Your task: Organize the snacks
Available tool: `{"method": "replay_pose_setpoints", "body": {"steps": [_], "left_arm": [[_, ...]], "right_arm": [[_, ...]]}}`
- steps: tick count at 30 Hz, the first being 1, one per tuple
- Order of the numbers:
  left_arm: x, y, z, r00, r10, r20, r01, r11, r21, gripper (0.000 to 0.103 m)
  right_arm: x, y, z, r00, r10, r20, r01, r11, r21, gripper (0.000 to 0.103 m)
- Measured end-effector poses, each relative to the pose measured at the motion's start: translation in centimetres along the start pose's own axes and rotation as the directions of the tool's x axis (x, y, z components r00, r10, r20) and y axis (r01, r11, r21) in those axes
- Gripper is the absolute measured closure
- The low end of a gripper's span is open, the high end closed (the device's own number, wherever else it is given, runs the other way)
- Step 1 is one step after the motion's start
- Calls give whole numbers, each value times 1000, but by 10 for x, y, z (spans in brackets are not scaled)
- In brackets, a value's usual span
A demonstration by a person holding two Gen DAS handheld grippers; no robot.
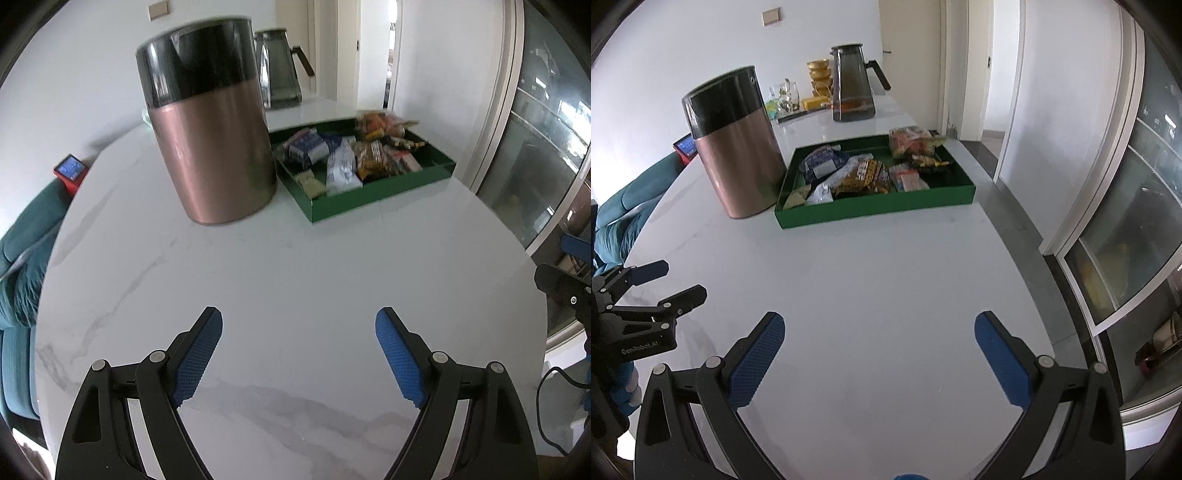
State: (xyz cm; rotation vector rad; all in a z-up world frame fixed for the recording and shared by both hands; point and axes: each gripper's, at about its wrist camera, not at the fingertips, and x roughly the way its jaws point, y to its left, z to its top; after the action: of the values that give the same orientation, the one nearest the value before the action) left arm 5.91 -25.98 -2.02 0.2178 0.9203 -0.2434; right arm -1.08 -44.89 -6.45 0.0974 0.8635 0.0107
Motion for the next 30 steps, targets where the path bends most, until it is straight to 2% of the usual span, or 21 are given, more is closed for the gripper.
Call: {"method": "replay_pose_setpoints", "body": {"steps": [5,11,30], "left_arm": [[-21,2,16,997,17,76,-17,1000,4,22],[-33,2,28,992,14,122,-15,1000,6,22],[-31,-6,30,993,12,114,-15,1000,23,22]], "right_arm": [[-13,1,10,998,-8,55,9,1000,-15,0],[-20,4,18,996,-16,87,19,999,-37,0],[-18,5,15,997,-11,72,14,999,-38,0]]}}
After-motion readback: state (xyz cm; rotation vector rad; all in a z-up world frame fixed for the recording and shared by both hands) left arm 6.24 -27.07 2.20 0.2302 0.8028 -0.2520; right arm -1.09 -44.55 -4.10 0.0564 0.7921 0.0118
